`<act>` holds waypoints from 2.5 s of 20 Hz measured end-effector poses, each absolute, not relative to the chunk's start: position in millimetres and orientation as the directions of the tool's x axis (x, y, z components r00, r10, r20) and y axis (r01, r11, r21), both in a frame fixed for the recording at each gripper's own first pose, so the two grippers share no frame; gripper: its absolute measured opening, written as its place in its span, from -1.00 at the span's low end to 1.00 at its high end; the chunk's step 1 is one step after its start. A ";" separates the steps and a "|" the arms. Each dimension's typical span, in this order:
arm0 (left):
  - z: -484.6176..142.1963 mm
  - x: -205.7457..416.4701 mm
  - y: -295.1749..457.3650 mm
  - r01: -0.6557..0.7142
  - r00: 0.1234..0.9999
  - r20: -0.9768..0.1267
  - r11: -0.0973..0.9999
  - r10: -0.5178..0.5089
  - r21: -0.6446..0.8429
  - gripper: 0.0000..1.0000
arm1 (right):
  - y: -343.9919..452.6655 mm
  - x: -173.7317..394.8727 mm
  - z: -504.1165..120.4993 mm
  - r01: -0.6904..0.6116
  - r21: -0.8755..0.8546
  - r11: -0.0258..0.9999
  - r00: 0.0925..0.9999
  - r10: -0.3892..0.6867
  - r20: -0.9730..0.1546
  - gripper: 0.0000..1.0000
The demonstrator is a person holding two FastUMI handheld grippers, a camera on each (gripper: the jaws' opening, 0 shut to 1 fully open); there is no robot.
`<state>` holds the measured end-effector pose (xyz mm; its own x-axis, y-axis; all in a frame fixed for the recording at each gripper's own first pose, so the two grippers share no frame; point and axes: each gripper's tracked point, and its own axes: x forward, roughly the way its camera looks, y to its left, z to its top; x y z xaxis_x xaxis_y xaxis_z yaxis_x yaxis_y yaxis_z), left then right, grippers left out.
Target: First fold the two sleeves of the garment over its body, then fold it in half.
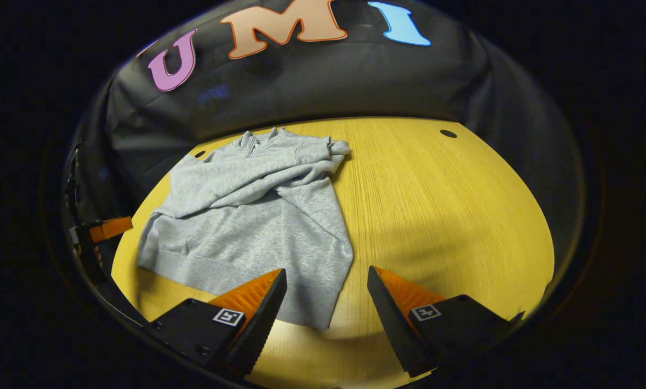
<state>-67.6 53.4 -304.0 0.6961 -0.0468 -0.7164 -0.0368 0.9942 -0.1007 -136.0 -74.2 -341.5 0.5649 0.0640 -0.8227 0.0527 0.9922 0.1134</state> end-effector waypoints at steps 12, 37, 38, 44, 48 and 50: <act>-360.7 -98.9 57.2 -0.095 0.597 -0.802 0.989 -0.034 -0.112 0.94 | -62.9 -158.2 -373.2 0.031 0.047 0.998 0.472 0.027 -0.881 0.92; -355.2 -104.1 23.6 -0.009 0.549 -0.810 0.968 -0.205 -0.252 -1.00 | -42.1 -150.5 -356.5 -0.024 0.155 0.988 0.388 0.152 -0.909 -0.96; -355.4 -103.2 22.5 -0.002 0.547 -0.810 0.968 -0.209 -0.251 -1.00 | -43.2 -149.3 -354.3 -0.031 0.154 0.988 0.388 0.154 -0.909 -0.96; -348.2 -102.1 22.2 -0.016 0.522 -0.825 0.964 -0.218 -0.265 -1.00 | -39.8 -145.8 -347.7 -0.052 0.183 0.982 0.351 0.189 -0.917 -0.96; -332.9 -93.1 23.4 -0.038 0.537 -0.814 0.958 -0.221 -0.285 -1.00 | -35.7 -138.2 -333.3 -0.027 0.234 0.972 0.357 0.228 -0.906 -0.96; -326.9 -88.4 24.5 -0.055 0.545 -0.810 0.954 -0.218 -0.294 -1.00 | -31.7 -130.9 -320.9 0.014 0.275 0.961 0.378 0.250 -0.891 -0.96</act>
